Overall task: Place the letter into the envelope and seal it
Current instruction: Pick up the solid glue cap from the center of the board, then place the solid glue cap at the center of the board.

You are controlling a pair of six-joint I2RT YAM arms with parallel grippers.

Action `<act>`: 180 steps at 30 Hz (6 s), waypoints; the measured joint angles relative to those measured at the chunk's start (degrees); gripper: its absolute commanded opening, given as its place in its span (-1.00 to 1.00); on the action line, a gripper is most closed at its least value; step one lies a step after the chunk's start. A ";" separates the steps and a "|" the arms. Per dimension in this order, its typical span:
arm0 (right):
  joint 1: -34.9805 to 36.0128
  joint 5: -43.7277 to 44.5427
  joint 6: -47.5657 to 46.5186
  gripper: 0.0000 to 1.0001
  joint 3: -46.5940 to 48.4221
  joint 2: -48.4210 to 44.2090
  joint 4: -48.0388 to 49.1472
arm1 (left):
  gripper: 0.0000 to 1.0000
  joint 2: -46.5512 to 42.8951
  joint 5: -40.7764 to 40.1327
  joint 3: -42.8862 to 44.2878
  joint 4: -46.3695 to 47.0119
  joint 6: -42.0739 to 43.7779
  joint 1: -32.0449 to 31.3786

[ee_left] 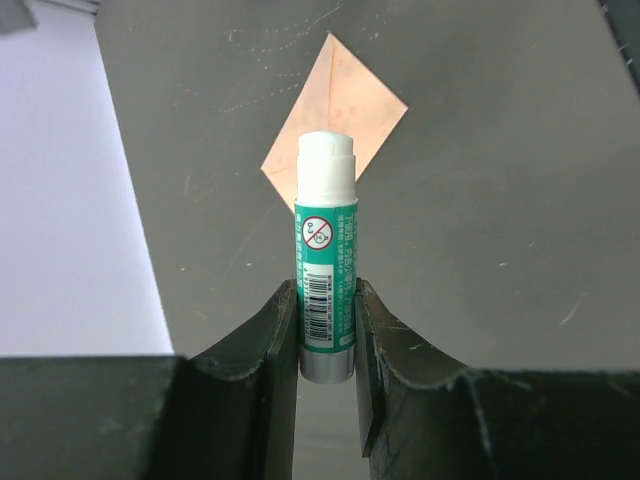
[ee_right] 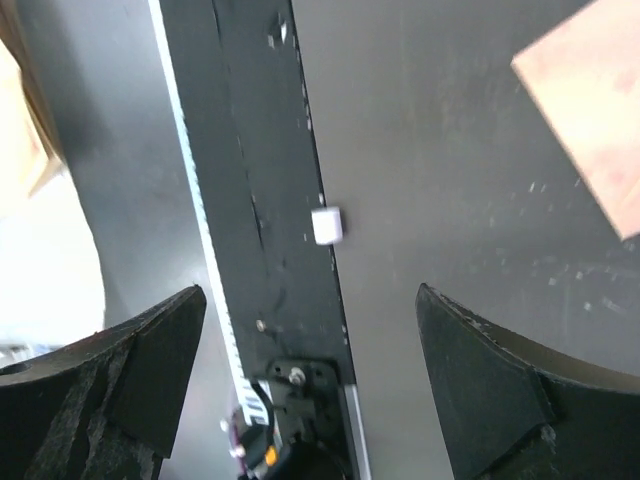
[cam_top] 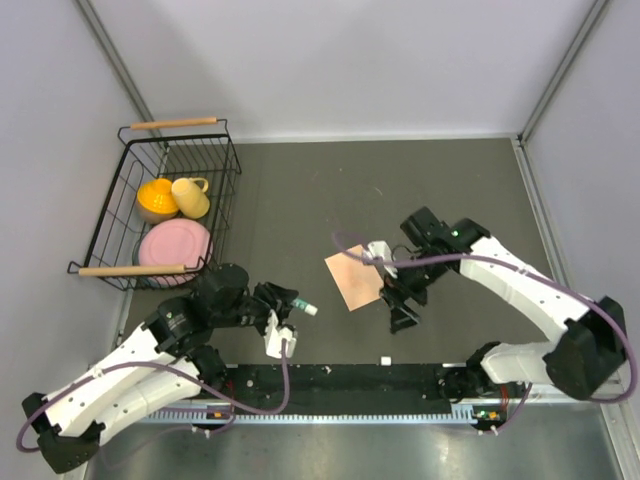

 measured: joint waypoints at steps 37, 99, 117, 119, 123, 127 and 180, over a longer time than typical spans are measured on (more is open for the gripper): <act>31.12 23.08 -0.04 0.01 -21.24 2.03 22.82 | -1.00 -20.50 -18.80 -7.76 11.80 -29.24 2.84; 16.68 21.42 -16.46 -0.04 -24.74 -0.31 25.62 | -1.00 -16.63 -16.72 -7.87 14.82 -31.50 3.65; 16.52 22.32 -16.57 -0.29 -27.80 -2.80 29.24 | -1.00 -16.63 -16.59 -7.87 14.82 -31.69 3.67; 16.52 22.56 -16.46 -0.34 -28.09 -3.02 29.94 | -1.00 -16.61 -16.41 -7.89 14.82 -31.85 3.67; 16.52 23.10 -16.11 -0.60 -28.26 -3.13 30.60 | -1.00 -16.37 -15.89 -7.89 14.82 -32.35 3.67; 16.52 24.02 -15.10 -0.73 -28.48 -4.28 30.38 | -1.00 -14.47 -15.30 -7.89 14.73 -33.48 3.72; -6.08 31.65 4.81 -0.24 -5.86 19.45 24.87 | -1.00 8.83 7.30 -2.40 16.41 -23.45 11.30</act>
